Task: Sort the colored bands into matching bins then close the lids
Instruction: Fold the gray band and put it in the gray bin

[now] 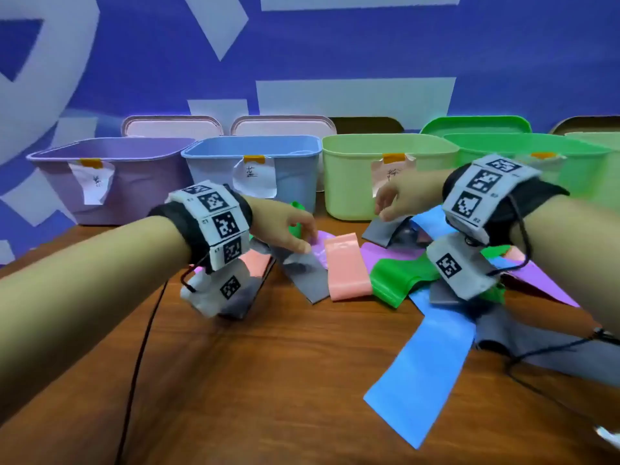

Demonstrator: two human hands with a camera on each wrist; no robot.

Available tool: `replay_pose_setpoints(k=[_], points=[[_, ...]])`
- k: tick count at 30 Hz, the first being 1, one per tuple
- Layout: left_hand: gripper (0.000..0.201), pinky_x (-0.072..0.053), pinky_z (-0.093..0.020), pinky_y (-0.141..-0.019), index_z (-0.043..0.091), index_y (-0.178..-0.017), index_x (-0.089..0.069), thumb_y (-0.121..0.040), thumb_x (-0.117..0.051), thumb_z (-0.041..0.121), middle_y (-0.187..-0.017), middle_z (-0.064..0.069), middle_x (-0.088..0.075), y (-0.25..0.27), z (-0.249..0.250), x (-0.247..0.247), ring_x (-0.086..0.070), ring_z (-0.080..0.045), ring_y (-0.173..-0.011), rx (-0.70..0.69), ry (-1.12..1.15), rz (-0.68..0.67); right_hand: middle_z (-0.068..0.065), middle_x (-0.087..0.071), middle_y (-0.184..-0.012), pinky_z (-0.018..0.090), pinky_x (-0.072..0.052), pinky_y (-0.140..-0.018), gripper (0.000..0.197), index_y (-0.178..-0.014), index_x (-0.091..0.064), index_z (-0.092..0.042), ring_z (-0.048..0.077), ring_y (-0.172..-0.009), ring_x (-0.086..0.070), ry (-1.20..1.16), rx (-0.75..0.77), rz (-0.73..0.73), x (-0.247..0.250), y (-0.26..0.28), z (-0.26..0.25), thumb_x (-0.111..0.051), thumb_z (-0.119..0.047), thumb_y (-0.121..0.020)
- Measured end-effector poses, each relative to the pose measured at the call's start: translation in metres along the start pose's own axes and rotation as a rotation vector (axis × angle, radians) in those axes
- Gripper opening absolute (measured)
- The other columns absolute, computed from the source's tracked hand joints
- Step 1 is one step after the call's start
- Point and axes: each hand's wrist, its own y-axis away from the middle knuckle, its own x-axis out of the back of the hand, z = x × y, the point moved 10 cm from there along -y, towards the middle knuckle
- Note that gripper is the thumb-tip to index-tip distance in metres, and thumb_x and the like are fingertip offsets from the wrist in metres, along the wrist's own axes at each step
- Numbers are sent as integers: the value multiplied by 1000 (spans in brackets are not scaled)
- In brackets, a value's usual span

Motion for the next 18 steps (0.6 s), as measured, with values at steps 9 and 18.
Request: replay_pose_setpoints(k=[9,18], points=[[32,-36,-14,-64,22,-108,-56,-84,-62,43,-86,10,-52,-22,-26,-6,-50,-10,-79,-7,-13,-108,3,-46,-139,26,-29,-103,48,-140,-39,-18,18,-124,-44,113,-49,-421,-52,-43,13,-49,-34,-95],[15,-38,-7,-58,30,-68,-60,-77,-72,28,-57,17,-59,-5,-30,16,-49,7,-53,-68,192,-109,-1,-61,-101,25,-40,-81,27,-112,-63,-16,14,-90,-52,178,2,-305,-46,-59,10,-61,-28,-88]])
